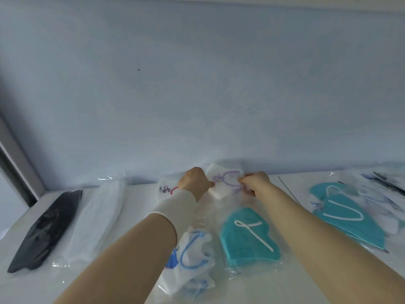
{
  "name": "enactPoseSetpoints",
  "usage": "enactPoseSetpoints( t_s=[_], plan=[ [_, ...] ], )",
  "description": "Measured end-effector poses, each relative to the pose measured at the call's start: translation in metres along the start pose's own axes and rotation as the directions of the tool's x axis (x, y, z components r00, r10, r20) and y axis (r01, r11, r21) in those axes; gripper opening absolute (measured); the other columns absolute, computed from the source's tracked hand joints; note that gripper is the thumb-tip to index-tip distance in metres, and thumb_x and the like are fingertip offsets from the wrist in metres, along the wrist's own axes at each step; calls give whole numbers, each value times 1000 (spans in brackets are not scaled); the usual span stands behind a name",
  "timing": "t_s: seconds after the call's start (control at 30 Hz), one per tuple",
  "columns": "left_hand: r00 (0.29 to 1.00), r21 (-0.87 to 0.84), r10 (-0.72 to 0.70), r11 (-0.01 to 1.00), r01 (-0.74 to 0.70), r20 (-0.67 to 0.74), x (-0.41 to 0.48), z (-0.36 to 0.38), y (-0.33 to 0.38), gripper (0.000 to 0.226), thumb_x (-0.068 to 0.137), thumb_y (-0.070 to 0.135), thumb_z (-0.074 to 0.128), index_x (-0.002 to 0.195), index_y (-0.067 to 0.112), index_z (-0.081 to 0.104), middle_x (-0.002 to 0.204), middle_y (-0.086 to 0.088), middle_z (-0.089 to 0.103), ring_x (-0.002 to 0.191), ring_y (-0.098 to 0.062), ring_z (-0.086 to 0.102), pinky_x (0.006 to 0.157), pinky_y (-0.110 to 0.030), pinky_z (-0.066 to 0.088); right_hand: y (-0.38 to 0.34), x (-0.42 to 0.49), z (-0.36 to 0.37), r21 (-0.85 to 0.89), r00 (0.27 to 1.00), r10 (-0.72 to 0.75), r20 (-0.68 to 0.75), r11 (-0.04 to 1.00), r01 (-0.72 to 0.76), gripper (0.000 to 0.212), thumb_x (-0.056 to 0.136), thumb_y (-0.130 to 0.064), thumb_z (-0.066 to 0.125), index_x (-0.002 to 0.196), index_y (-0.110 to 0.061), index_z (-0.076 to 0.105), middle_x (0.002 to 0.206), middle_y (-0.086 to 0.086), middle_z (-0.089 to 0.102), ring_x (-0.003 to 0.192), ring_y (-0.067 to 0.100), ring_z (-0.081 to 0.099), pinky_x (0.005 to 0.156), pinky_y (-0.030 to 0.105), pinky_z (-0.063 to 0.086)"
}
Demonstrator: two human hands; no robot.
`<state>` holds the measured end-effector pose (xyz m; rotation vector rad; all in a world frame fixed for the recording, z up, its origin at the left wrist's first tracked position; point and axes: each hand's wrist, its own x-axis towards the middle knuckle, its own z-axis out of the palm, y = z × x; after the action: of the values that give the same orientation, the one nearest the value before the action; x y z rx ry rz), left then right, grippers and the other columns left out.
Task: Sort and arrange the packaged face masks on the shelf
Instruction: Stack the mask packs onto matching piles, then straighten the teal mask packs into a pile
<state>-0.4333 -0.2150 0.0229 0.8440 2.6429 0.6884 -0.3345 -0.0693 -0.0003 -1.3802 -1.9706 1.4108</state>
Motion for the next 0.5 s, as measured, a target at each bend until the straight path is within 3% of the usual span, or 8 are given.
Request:
enactPoseSetpoints(
  t_s=[0.1, 0.2, 0.3, 0.4, 0.5],
  plan=[
    [1000, 73, 26, 997, -25, -7, 1, -1, 2, 36, 85, 37, 65, 102, 5, 63, 112, -13, 63, 105, -31, 58, 76, -32, 43, 5, 5, 3, -94, 1000, 30, -3, 995, -30, 37, 78, -17, 70, 108, 3, 64, 88, 14, 62, 71, 22, 55, 57, 24, 42],
    [994, 87, 85, 993, -80, -61, -2, -4, 3, 34, 88, 35, 61, 115, 13, 62, 123, -6, 59, 114, -26, 54, 82, -30, 41, 8, 5, 9, -245, 1000, 8, -10, 969, -11, 46, 81, -27, 69, 116, 1, 60, 115, 17, 64, 98, 27, 62, 76, 28, 46],
    [981, 91, 168, 983, -160, -92, -7, -7, 9, 32, 92, 30, 56, 122, 21, 57, 127, 2, 58, 119, -19, 51, 92, -30, 41, 6, -2, 10, -311, 998, -61, -5, 949, 56, 48, 86, -32, 63, 121, 0, 57, 126, 15, 59, 113, 30, 57, 87, 28, 44],
    [967, 117, 241, 966, -230, -87, -19, -7, 22, 27, 94, 29, 52, 120, 23, 58, 122, 4, 60, 115, -17, 53, 91, -29, 43, 2, -12, -6, -368, 989, -144, 28, 918, 144, 47, 89, -40, 56, 118, -3, 59, 124, 12, 60, 114, 29, 55, 87, 27, 41],
    [945, 141, 322, 940, -312, -55, -40, 3, 50, 26, 94, 30, 52, 118, 24, 59, 121, 5, 60, 112, -16, 55, 92, -29, 43, 8, -27, -53, -380, 956, -292, 20, 882, 278, 27, 89, -37, 56, 100, -12, 60, 98, 0, 60, 103, 22, 55, 79, 25, 37]
  ],
)
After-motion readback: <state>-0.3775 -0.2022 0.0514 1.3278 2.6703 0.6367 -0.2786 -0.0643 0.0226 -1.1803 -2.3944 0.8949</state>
